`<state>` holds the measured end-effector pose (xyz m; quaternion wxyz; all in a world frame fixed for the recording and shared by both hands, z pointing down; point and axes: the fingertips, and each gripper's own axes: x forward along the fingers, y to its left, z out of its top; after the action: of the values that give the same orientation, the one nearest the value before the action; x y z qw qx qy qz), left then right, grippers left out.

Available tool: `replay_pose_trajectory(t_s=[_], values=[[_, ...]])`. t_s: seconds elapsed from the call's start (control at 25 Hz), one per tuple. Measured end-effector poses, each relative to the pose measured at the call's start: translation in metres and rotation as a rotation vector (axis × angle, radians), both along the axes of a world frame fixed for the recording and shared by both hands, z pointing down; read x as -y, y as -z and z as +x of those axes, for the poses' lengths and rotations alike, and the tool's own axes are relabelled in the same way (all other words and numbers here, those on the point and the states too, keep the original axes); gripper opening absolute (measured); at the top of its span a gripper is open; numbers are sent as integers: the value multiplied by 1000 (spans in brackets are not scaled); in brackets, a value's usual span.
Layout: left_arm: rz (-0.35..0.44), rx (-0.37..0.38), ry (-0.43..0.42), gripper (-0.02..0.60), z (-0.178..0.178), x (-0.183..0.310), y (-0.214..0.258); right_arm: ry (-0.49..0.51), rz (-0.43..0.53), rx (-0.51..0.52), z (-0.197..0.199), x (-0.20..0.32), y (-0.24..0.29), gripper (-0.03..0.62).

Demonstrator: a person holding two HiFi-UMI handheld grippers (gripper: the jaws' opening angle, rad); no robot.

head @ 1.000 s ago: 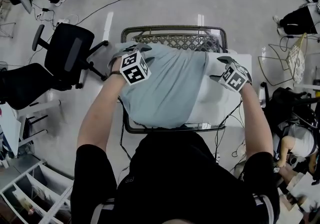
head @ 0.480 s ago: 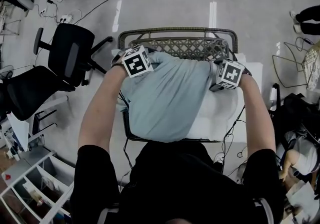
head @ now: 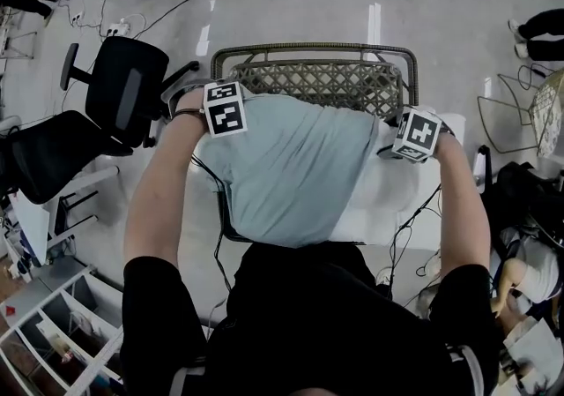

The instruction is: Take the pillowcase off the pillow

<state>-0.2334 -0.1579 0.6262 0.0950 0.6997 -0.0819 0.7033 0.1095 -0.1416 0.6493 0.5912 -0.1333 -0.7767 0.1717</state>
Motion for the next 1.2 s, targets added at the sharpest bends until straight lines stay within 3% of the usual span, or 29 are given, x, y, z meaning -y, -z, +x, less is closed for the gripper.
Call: replay_pose_trajectory(t_s=[0.12,0.28,0.4,0.72,0.8,0.88,0.96,1.04,1.2], values=[[7,119,-13,5,-45,-22,3,-3,18,-27,19,-3,8,298],[71,141,61,6,-83,-41,22,-83,34,-41,45,2,15,282],[115,282,25,5,-127,-54,31,-122,45,-59,55,2,17,272],[185,312,202,6,-201,-111,61,-183,81,-86,70,1,13,267],[190,294,242,6,-211,-126,64,-197,94,-86,71,2,13,268],[197,231,300,6,-207,-136,65,-193,125,-102,70,4,11,292],[212,135,351,6,-188,-137,64,-154,180,-156,66,8,9,340],[230,51,350,6,-160,-131,63,-99,238,-182,50,12,13,370],[246,-80,318,6,-109,-113,63,-96,255,-20,-27,19,33,379]])
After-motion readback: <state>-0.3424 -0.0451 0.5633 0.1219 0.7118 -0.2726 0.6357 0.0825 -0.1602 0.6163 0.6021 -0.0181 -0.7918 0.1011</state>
